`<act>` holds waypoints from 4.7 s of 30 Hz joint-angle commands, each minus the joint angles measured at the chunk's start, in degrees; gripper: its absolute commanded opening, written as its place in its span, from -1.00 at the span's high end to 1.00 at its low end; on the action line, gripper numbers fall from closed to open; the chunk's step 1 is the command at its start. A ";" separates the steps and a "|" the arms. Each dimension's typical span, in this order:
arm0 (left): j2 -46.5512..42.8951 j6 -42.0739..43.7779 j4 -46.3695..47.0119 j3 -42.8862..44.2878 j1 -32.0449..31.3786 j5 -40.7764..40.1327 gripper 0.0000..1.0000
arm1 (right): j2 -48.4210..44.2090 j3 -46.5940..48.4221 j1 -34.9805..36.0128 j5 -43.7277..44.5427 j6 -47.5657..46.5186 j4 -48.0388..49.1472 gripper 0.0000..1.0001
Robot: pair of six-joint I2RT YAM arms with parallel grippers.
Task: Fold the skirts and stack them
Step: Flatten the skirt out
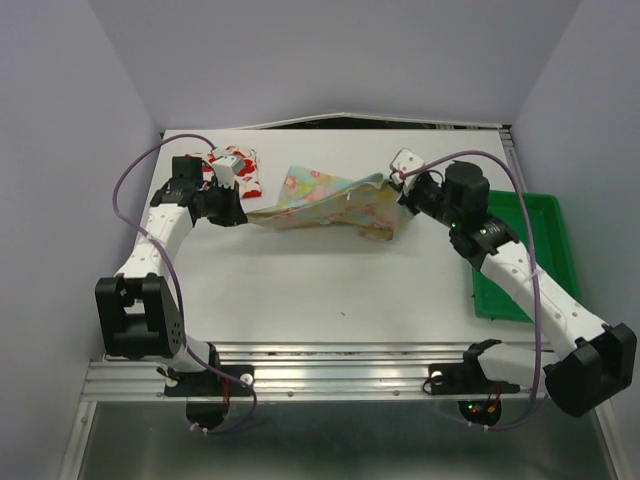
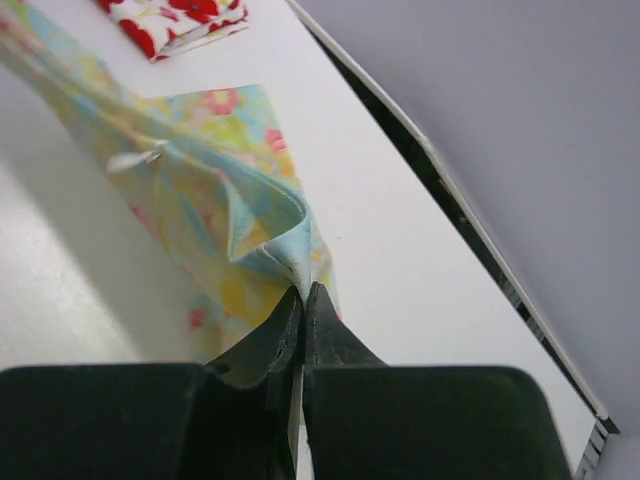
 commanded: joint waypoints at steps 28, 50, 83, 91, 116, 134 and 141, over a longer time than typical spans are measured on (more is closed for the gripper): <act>-21.14 57.92 1.85 -26.53 -5.57 4.30 -0.97 | -4.15 -14.77 -0.91 -12.80 1.41 -10.07 0.99; -20.80 70.33 39.83 -49.06 -27.38 -9.59 -0.09 | -4.07 -13.80 -0.91 -7.26 4.93 -9.98 0.99; -36.67 16.37 20.34 -4.75 -14.73 -11.44 1.00 | -16.96 9.76 -13.83 -4.86 11.52 -12.33 0.99; -49.17 13.12 12.69 -3.53 -14.73 -9.25 1.00 | -24.45 11.24 -13.83 -5.24 14.86 -19.02 0.99; 10.03 8.81 28.48 8.22 -15.26 -20.04 0.99 | 30.37 12.64 -14.54 9.34 18.11 -0.58 0.99; 7.08 14.16 6.98 9.94 -10.87 -13.92 -0.80 | 34.44 28.57 -15.06 4.56 21.20 -28.83 -0.63; 1.18 16.46 -1.56 -3.43 -6.65 -13.54 -0.49 | 31.01 19.53 -15.06 1.52 21.98 -39.60 -0.42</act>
